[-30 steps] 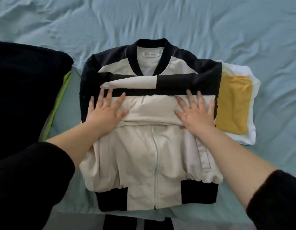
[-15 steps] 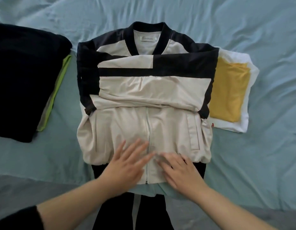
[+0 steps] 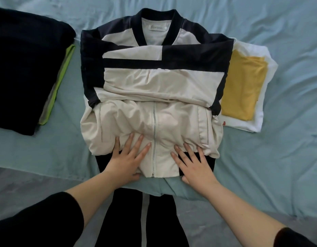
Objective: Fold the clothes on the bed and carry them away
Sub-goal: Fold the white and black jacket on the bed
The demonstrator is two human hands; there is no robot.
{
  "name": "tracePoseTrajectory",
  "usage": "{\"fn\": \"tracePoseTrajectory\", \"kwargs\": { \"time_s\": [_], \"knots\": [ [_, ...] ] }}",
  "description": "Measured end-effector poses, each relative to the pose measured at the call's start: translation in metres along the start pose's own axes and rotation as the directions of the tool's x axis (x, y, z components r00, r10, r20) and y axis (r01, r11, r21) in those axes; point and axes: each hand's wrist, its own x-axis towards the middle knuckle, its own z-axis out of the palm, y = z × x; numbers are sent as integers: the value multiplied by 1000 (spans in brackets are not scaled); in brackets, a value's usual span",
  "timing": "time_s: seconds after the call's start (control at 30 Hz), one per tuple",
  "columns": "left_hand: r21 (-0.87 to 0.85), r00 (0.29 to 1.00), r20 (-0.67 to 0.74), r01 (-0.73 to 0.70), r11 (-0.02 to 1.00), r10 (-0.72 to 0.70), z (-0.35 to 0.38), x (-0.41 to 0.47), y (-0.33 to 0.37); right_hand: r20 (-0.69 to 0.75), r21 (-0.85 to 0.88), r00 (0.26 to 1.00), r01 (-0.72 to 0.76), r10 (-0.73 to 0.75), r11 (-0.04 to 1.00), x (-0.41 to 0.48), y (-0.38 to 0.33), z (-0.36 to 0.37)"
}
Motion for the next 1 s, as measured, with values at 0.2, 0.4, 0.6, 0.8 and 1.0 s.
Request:
{"fn": "tracePoseTrajectory", "kwargs": {
  "time_s": [0.2,0.4,0.6,0.8,1.0],
  "knots": [
    [-16,997,-1,79,997,-79,-7,-10,14,-224,-10,974,17,-19,1000,-4,8,-5],
    [-399,980,43,197,896,-196,-55,8,-12,83,381,993,-105,79,918,-2,25,-46],
    [-403,874,485,246,881,-22,-96,17,-38,524,653,828,-240,-200,718,17,53,-113],
    [-523,893,451,260,812,4,-114,13,-59,481,556,867,-185,-132,810,37,64,-144],
    [-564,947,322,211,798,-23,-192,37,-112,98,273,972,-231,212,934,72,106,-191]
  ]
}}
